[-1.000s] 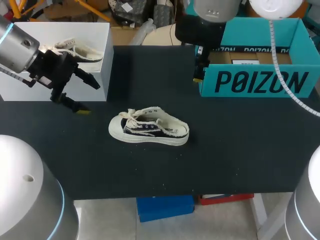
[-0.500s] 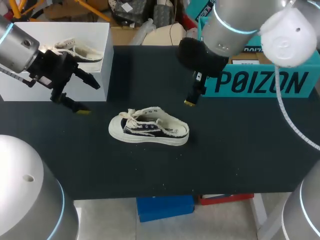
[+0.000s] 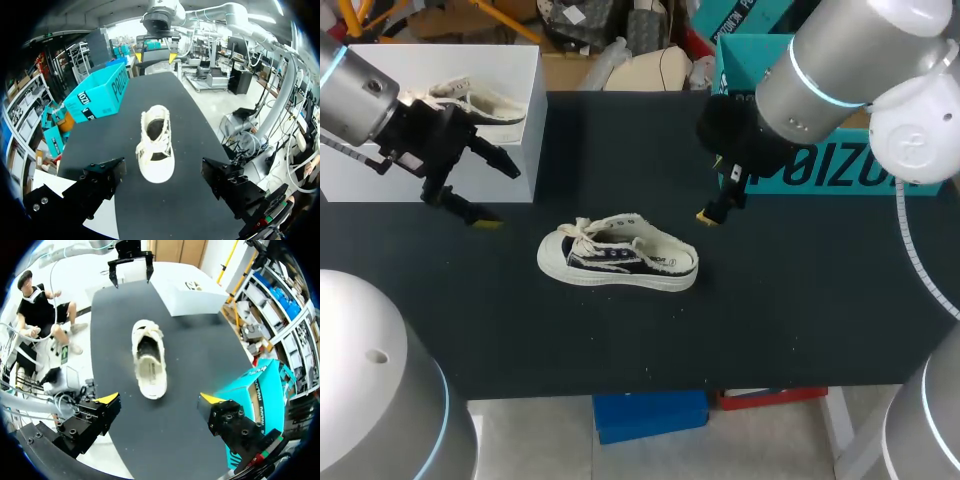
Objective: Take the shoe out of the shoebox, open the shoe tongue, remove and reinsert the insole, then place the shoe into the shoebox
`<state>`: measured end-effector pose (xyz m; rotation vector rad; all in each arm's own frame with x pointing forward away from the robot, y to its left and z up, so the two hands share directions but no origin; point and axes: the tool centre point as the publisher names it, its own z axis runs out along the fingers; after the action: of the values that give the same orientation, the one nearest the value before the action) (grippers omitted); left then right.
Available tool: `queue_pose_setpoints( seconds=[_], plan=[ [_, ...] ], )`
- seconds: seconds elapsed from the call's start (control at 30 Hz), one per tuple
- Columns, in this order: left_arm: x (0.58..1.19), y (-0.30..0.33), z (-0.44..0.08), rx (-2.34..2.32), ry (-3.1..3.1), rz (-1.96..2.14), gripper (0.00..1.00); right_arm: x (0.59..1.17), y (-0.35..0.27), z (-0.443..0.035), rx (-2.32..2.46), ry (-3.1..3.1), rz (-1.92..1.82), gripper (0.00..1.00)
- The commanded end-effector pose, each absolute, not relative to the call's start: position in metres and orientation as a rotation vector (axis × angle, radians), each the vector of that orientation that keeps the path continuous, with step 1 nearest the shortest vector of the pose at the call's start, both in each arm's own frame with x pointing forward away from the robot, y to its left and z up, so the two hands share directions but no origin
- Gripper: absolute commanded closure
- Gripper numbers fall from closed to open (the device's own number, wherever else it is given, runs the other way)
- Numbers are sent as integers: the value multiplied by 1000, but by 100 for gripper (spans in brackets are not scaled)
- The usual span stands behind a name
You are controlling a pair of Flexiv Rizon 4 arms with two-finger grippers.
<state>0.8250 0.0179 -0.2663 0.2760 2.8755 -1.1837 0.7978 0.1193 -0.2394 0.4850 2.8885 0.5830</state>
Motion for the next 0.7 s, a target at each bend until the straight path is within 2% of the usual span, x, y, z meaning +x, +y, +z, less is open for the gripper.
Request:
queue_pose_setpoints(
  seconds=[0.03,0.23,0.7],
  plan=[
    [824,18,-267,276,2871,-1182,0,797,118,-247,532,2784,855,0],
    [824,18,-267,276,2871,-1182,0,792,117,-266,537,2631,1160,0],
    [824,18,-267,276,2871,-1182,0,794,122,-281,428,2591,1270,0]
  ],
)
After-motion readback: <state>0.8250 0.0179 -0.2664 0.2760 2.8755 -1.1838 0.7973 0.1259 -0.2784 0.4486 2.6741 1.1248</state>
